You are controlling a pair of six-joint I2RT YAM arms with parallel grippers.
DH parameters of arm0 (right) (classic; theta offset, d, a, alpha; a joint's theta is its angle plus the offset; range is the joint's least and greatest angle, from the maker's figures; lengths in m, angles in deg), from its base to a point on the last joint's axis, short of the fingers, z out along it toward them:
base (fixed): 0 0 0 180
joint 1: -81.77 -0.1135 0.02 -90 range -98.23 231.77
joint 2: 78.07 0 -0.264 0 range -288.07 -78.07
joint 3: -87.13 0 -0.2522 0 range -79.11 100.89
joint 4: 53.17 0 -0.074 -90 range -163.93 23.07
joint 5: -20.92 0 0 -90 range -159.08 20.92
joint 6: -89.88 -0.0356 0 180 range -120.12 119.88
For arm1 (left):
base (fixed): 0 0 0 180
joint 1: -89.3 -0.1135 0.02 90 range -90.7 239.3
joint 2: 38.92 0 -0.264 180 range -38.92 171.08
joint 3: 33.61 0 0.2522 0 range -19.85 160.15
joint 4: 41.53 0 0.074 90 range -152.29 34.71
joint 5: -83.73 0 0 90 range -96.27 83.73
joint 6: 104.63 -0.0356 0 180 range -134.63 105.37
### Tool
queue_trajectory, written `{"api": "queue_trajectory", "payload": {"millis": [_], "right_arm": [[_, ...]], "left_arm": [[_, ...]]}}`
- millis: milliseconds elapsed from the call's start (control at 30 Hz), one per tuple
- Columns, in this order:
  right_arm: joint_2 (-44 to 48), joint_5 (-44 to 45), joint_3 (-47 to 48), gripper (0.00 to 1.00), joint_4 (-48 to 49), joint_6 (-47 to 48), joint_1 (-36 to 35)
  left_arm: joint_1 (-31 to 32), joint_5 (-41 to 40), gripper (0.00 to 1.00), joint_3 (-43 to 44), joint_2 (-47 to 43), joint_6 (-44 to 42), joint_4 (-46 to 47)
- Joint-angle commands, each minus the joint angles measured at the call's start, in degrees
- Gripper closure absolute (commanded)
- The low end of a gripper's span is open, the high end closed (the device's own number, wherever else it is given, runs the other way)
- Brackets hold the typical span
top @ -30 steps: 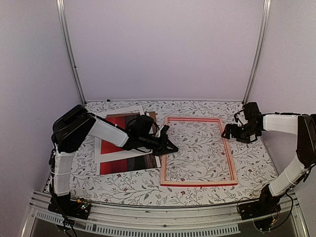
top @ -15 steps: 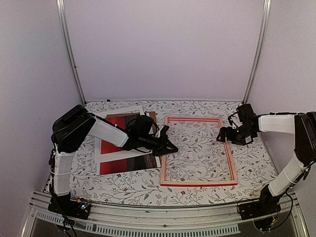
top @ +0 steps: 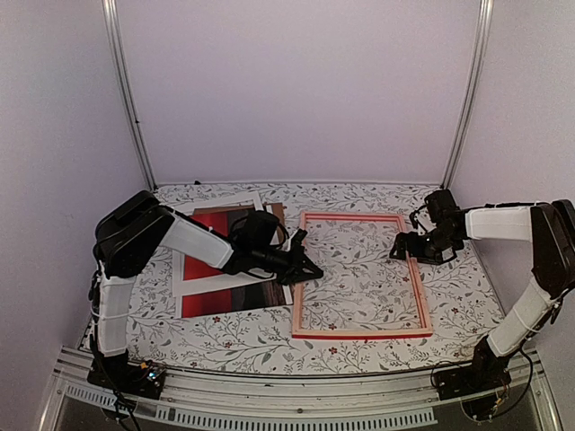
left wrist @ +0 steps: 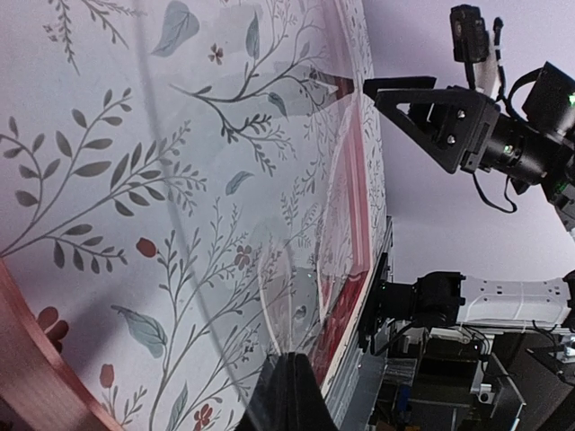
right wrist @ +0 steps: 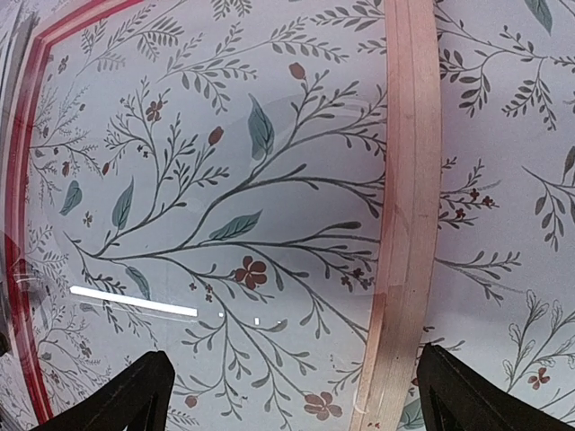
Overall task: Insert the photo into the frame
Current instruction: Place the glass panel in the frame body.
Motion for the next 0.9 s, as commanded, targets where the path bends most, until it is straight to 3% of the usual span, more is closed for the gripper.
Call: {"api": "queue_trajectory", "payload": {"millis": [0,867], "right_arm": [[-1.02,0.24,1.23,0.02,0.16,0.14,-0.62],[2.77,4.42,1.96,0.01,0.38,-3.47,-1.09]], "left_arm": [[-0.68,0.02,1.00,-0.79,-2.24,-1.06,0.06],[-0.50,1.00,1.00,-0.26,-1.15,-0.94,1.01]]}}
